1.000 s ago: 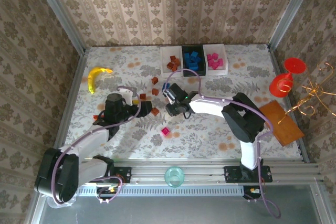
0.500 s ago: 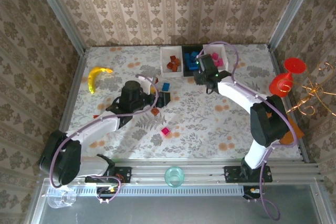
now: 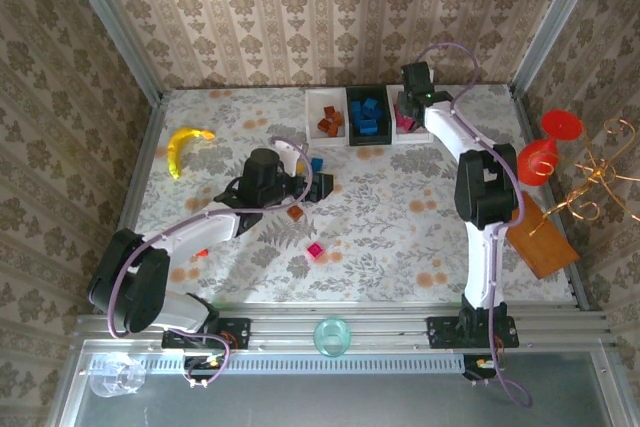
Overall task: Sort the legos into containers by color
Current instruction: Place the lego in the container, then pick up the lego from the bottom-center of the table.
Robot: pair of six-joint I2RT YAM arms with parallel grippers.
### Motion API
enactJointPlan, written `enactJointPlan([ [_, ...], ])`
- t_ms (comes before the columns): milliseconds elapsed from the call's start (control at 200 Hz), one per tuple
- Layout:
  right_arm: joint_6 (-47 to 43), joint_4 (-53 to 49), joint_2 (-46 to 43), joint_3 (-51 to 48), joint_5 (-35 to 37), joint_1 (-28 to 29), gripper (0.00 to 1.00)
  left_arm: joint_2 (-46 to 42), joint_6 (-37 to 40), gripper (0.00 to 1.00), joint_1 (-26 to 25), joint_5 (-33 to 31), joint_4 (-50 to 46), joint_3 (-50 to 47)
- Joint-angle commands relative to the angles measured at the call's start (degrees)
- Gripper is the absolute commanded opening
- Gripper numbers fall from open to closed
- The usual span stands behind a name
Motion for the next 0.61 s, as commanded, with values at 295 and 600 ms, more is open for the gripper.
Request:
enactJointPlan([
  [295, -1.5, -11.8, 8.34, 19.39, -0.88, -0.91, 0.6, -5.86, 1.41, 1.0, -0.49, -5.36, -4.97, -2.63],
  [600, -6.63, 4.86, -19.37, -19.82, -8.46, 9.93, 0.76, -14.37, 2.07, 1.0, 5.58, -4.53, -10.02, -12.04],
])
